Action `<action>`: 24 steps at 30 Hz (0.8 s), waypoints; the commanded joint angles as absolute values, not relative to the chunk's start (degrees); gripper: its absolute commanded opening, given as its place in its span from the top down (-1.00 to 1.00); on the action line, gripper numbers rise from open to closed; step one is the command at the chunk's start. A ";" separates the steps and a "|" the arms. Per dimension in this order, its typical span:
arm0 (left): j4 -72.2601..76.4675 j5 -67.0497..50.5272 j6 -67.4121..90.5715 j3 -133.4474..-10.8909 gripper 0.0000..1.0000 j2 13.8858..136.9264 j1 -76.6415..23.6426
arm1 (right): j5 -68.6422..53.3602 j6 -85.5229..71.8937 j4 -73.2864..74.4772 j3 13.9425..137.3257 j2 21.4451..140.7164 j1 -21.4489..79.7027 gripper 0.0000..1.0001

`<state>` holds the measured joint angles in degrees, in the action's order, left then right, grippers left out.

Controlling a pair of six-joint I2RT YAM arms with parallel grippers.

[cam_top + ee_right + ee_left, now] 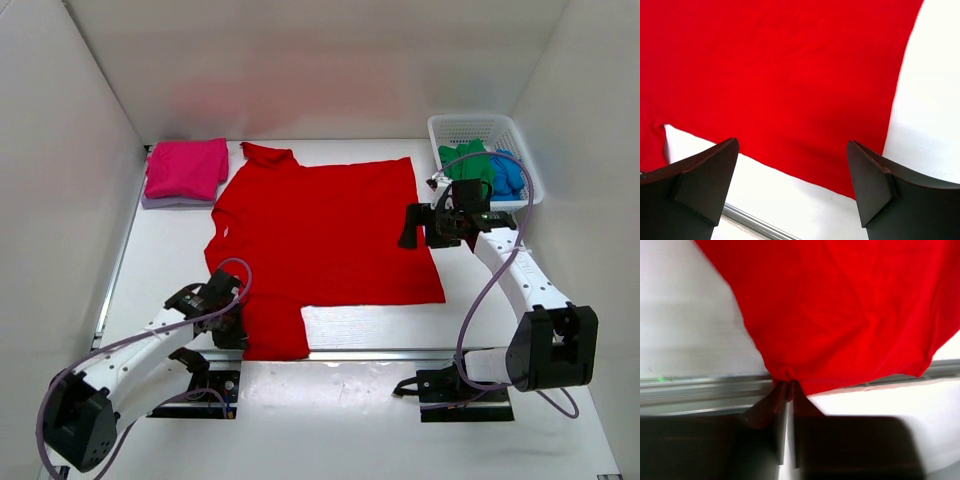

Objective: Fold and stack the t-shirts
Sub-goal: Grap the side of the flattened tshirt closest away from the robot with both arms

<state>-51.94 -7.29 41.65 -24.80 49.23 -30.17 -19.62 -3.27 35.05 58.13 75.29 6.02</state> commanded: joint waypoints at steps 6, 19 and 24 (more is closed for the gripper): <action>-50.44 -5.45 40.62 -32.85 1.00 53.17 -29.54 | -16.63 -2.98 39.01 57.40 74.09 4.83 -0.66; -51.33 -6.15 38.67 -39.03 1.00 52.83 -27.34 | -6.59 -14.85 44.91 49.67 72.34 3.51 -0.10; -52.12 -5.54 37.97 -39.29 1.00 51.86 -26.37 | -4.13 -20.21 45.52 44.13 69.43 2.90 -0.18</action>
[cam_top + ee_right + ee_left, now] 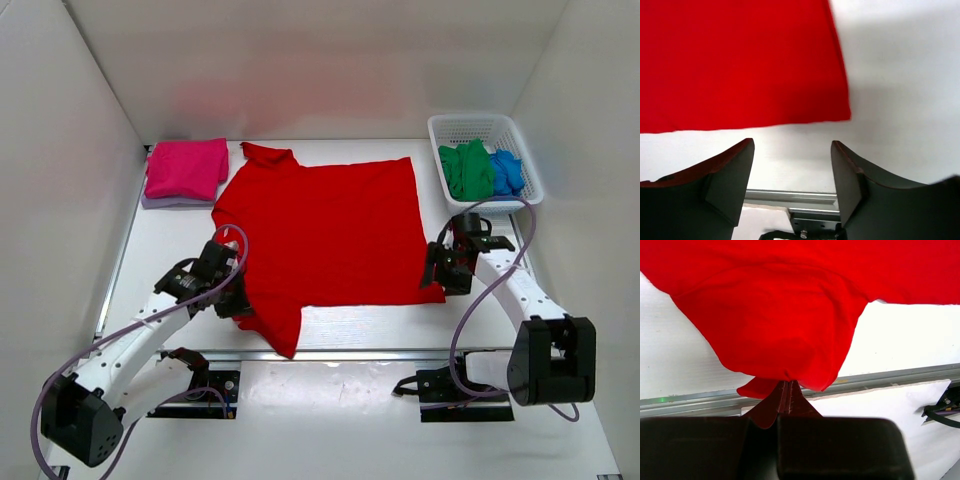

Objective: Fold and stack the t-shirts
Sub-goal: Grap the side of the flattened tshirt closest away from the robot with both arms

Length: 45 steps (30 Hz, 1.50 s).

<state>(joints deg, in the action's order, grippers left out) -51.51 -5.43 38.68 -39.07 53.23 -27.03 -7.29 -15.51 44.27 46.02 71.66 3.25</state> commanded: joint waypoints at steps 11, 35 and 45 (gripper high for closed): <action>-51.33 -7.03 36.82 -39.03 1.00 50.89 -25.23 | -0.26 -21.97 42.46 40.26 72.25 0.09 -0.13; -55.37 -7.56 35.51 -39.29 1.00 45.88 -21.27 | 1.49 -19.08 33.40 40.52 80.77 0.61 0.65; -61.95 -7.21 35.50 -45.61 1.00 42.63 -19.51 | -3.16 -20.66 43.59 43.42 72.96 4.30 0.98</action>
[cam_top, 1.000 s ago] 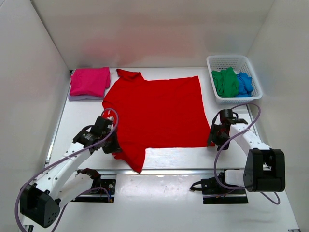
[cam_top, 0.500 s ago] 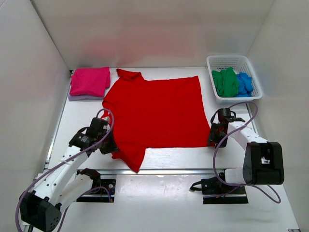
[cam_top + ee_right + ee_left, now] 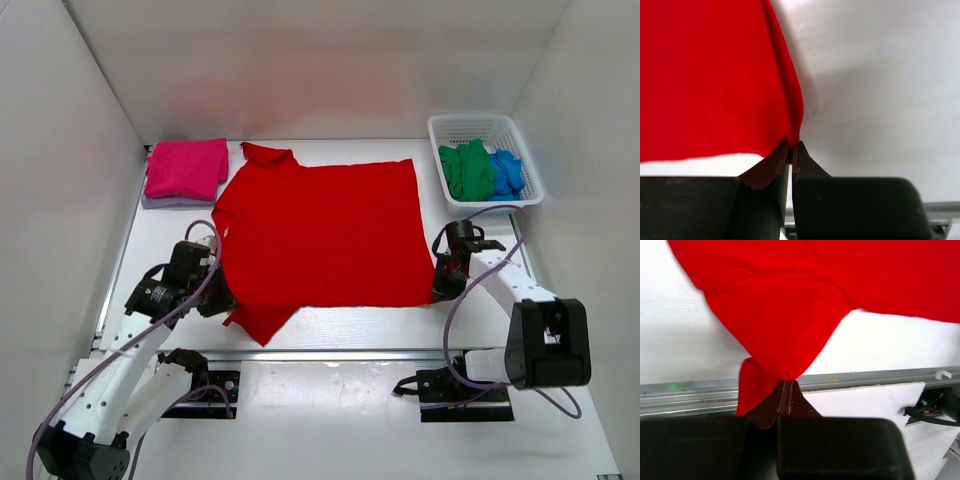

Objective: Fold and stack the t-shirts
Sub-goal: Grap the side of the flattened tshirt closest away from the robot with both arms

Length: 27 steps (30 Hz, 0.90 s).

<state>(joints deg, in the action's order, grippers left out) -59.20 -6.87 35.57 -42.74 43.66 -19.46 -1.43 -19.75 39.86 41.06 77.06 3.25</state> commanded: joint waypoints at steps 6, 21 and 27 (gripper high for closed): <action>-64.68 -7.82 36.03 -45.18 1.00 38.68 -18.64 | -2.99 -21.18 48.24 44.38 70.05 5.00 1.00; -70.66 -11.25 38.67 -48.86 1.00 33.04 -18.19 | -7.38 -20.13 58.70 44.13 60.21 2.03 0.99; -73.30 -12.04 39.20 -52.73 1.00 32.87 -17.58 | -6.33 -16.53 62.04 44.38 58.27 0.09 1.00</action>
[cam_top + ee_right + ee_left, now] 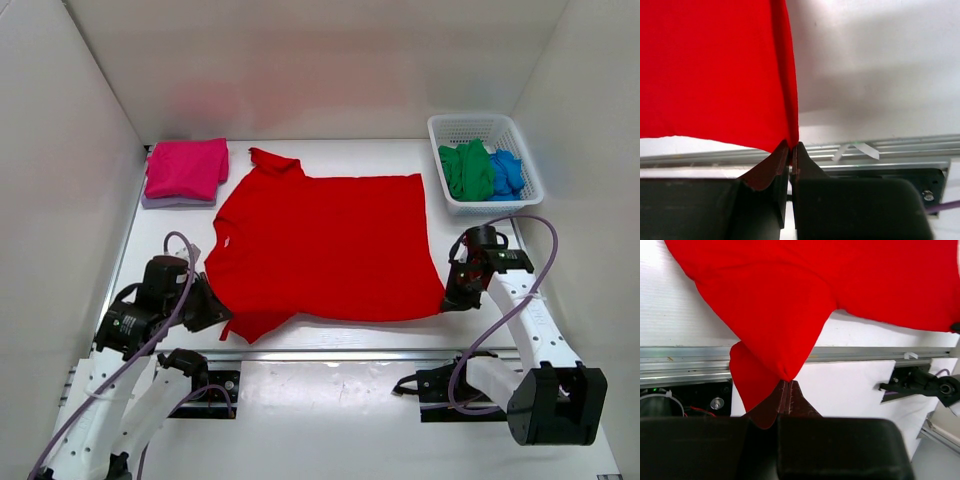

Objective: Fold and stack the t-shirts
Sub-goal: Grap the side of the flattened tshirt closest away from the robot with both arms, then fold the flattened tshirt in 1/3 of the way

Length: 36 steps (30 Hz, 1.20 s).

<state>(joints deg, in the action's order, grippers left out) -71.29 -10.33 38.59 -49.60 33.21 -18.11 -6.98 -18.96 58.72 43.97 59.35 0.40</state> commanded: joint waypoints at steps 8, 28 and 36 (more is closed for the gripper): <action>-70.24 -15.20 40.95 -51.42 1.00 33.22 -17.92 | -7.56 -15.29 60.56 46.75 62.13 -0.35 1.00; -49.76 -13.54 34.01 -65.38 1.00 64.59 -14.24 | -7.73 -12.22 57.48 64.42 88.15 -2.90 1.00; -45.53 -13.53 34.63 -70.05 1.00 71.98 -12.92 | -7.74 -11.95 57.66 69.69 94.92 -2.37 1.00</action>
<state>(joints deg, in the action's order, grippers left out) -48.69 -12.93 34.89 -68.82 71.05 -13.21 -7.86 -12.80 57.91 67.13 93.97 -2.66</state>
